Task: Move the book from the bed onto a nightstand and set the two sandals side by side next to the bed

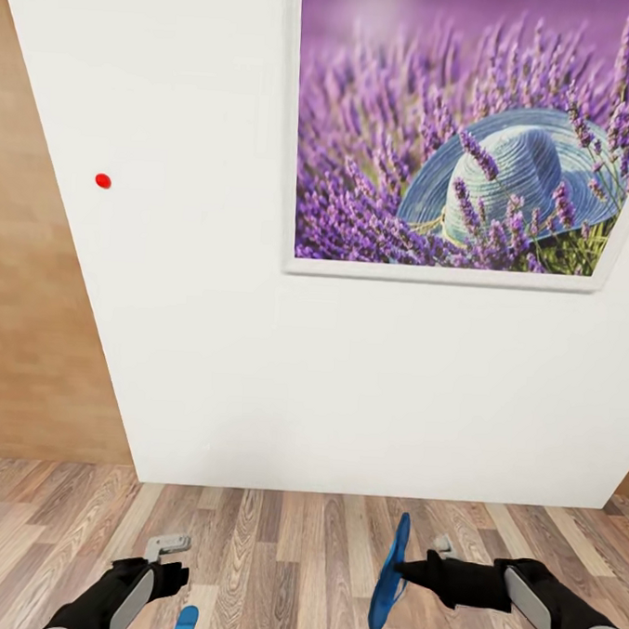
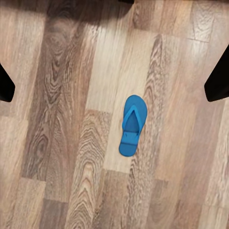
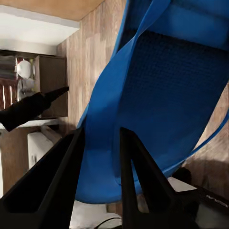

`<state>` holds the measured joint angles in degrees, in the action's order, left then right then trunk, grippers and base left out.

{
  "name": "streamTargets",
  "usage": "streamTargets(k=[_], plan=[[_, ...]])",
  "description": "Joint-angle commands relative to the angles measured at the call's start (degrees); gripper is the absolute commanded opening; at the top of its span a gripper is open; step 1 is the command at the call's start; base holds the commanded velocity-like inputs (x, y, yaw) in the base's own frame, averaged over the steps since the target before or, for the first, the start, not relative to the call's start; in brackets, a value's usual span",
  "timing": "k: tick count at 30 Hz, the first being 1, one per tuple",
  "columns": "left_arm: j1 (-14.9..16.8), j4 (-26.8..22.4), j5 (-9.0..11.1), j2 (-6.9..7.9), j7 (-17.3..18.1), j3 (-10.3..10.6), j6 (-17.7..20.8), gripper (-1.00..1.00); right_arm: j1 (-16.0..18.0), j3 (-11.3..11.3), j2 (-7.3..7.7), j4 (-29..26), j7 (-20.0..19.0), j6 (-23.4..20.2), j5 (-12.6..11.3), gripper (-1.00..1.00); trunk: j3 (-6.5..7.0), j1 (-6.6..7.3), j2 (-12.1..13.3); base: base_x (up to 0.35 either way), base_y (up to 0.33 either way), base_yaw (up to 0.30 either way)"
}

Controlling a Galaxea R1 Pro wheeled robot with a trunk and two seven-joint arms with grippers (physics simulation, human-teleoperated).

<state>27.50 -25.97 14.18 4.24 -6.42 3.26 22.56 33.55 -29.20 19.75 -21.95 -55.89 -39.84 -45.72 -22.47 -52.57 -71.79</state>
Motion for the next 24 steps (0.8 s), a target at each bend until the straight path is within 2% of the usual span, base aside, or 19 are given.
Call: streamTargets(k=[1,2,4,8,24], plan=[[0.0,-0.1,0.6,-0.1,-0.4,0.3,0.3,1.0,0.1,-0.4,0.39,-0.9,-1.7,-1.3,-0.2,-1.0,-0.26,-0.23,-0.5,0.0,0.0,0.0],[0.0,-0.1,0.6,-0.25,-0.4,0.3,0.3,1.0,0.1,-0.3,1.0,-2.0,-3.3,-3.7,-0.2,-1.0,-0.44,-0.45,-0.9,0.0,0.0,0.0],[-0.1,-0.2,0.6,-0.35,-0.4,0.3,0.3,1.0,0.1,-0.2,1.75,-2.7,-4.1,-5.9,-0.1,-1.0,-0.8,-0.89,-1.7,0.0,0.0,0.0],[-0.2,-0.1,0.6,-0.45,-0.4,0.4,0.2,1.0,0.1,-0.2,3.66,-3.5,-4.9,-8.2,-0.2,-1.0,-1.51,-1.77,-3.3,0.0,0.0,0.0],[-0.3,-0.2,0.6,-0.35,-0.4,0.3,0.1,1.0,0.0,-0.3,3.8,-2.9,-4.9,-8.5,0.0,-1.0,-4.39,-5.28,-9.7,0.0,0.0,0.0]])
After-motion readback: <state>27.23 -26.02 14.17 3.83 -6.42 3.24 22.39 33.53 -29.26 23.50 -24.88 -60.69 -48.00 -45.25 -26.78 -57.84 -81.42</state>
